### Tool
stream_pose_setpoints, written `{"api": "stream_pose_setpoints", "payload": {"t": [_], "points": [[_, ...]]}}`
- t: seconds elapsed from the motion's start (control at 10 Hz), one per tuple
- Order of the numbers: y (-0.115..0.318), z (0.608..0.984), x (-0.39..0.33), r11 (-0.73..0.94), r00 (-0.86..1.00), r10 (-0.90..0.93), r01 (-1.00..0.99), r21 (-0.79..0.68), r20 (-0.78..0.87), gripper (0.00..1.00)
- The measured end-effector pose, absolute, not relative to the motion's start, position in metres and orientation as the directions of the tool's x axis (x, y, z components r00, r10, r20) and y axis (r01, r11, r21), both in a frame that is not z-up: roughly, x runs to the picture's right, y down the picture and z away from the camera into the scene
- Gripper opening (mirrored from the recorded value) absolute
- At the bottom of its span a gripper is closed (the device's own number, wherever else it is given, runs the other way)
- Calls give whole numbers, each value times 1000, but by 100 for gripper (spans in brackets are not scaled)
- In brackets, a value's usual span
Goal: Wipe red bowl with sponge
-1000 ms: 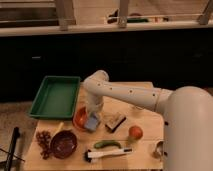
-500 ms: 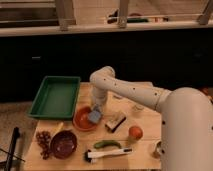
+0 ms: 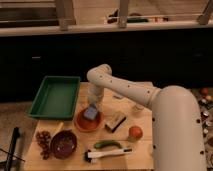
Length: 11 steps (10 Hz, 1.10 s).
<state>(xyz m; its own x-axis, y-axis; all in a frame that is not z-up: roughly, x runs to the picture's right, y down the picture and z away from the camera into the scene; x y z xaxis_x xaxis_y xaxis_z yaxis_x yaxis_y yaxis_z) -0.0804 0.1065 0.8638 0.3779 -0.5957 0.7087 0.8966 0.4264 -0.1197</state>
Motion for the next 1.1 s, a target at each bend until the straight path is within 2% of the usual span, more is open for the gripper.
{"api": "stream_pose_setpoints", "payload": {"t": [0.4, 1.1], "points": [[103, 858, -117, 367, 287, -625, 929, -51, 726, 0], [157, 810, -127, 303, 223, -625, 952, -31, 748, 0]]}}
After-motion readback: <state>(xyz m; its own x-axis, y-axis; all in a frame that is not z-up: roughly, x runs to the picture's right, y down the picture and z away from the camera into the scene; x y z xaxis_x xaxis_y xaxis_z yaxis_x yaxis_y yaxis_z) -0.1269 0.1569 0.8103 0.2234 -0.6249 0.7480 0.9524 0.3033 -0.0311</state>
